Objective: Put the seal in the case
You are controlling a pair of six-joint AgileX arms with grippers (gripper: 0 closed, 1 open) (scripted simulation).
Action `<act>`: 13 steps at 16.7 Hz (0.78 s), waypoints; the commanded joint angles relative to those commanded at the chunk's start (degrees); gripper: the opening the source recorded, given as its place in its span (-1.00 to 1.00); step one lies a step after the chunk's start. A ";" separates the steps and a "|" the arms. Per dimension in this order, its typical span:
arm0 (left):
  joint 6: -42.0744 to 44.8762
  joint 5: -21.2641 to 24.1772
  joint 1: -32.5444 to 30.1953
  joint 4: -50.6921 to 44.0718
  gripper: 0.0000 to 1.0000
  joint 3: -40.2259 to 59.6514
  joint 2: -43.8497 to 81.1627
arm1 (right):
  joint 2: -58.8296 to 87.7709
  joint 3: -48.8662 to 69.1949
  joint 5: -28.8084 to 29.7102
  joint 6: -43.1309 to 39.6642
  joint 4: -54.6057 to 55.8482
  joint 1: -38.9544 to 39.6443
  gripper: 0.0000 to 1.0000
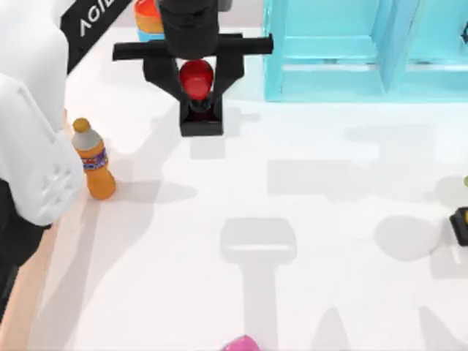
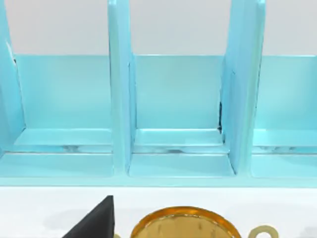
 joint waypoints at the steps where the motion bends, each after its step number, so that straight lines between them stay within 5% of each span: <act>1: 2.03 -0.15 3.05 1.65 -1.00 -2.28 -2.12 | 0.00 0.00 0.00 0.00 0.00 0.00 1.00; 8: 23.89 -0.71 29.90 10.92 -1.00 -26.36 -21.10 | 0.00 0.00 0.00 0.00 0.00 0.00 1.00; 13: 41.11 -0.46 41.79 11.30 -1.00 -45.38 -32.76 | 0.00 0.00 0.00 0.00 0.00 0.00 1.00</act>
